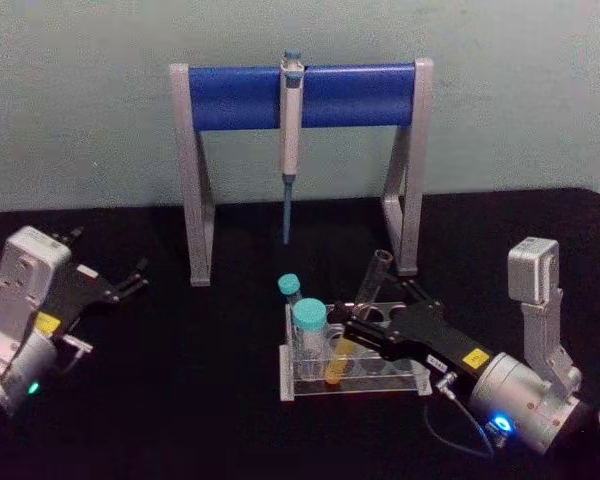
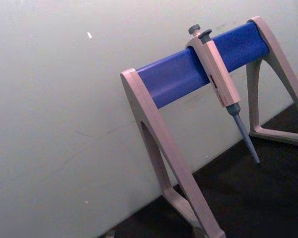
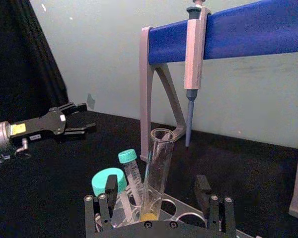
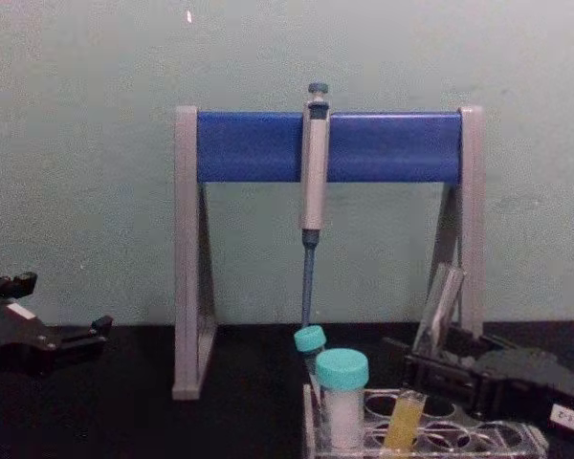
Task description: Pick up the test tube from the test tube rack, shake it, then place it back into the test tube rack.
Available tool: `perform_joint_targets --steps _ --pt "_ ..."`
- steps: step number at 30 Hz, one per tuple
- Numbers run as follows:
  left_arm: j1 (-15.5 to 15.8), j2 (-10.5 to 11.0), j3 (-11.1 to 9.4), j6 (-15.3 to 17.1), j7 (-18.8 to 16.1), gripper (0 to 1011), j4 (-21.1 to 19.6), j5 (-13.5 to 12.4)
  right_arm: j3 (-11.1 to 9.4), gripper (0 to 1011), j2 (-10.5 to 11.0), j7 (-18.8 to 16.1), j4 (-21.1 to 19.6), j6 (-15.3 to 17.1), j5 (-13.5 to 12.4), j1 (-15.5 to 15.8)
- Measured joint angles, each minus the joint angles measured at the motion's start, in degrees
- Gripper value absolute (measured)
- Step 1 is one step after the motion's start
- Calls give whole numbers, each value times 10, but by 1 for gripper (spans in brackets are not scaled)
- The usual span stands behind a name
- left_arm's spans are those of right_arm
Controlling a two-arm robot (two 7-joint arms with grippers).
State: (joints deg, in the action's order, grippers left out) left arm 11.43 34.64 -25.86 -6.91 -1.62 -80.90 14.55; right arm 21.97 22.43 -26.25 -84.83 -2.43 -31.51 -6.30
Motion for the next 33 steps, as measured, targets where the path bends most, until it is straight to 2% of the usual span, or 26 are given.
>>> perform_joint_targets --steps 6,13,14,16,17,19,26,28,29,33 --pt "0 0 0 0 0 1001 0 0 0 1000 0 0 -1 0 0 0" --pt "0 0 0 0 0 1001 0 0 0 860 1 1 -1 0 -1 1" --pt "0 0 0 0 0 1001 0 0 0 797 1 1 -1 0 -1 1" --pt "0 0 0 0 0 1001 0 0 0 757 1 1 -1 0 -1 1" --pt "0 0 0 0 0 1001 0 0 0 702 1 1 -1 0 -1 1" --pt "0 0 0 0 0 1001 0 0 0 662 1 1 -1 0 -1 1" --pt "0 0 0 0 0 1001 0 0 0 417 1 1 -1 -1 -1 1" --pt "0 0 0 0 0 1001 0 0 0 382 1 1 -1 -1 -1 1" --pt "0 0 0 0 0 1001 0 0 0 322 1 1 -1 -1 -1 1" --pt "0 0 0 0 0 1002 0 0 0 234 1 1 -2 -1 -1 1"
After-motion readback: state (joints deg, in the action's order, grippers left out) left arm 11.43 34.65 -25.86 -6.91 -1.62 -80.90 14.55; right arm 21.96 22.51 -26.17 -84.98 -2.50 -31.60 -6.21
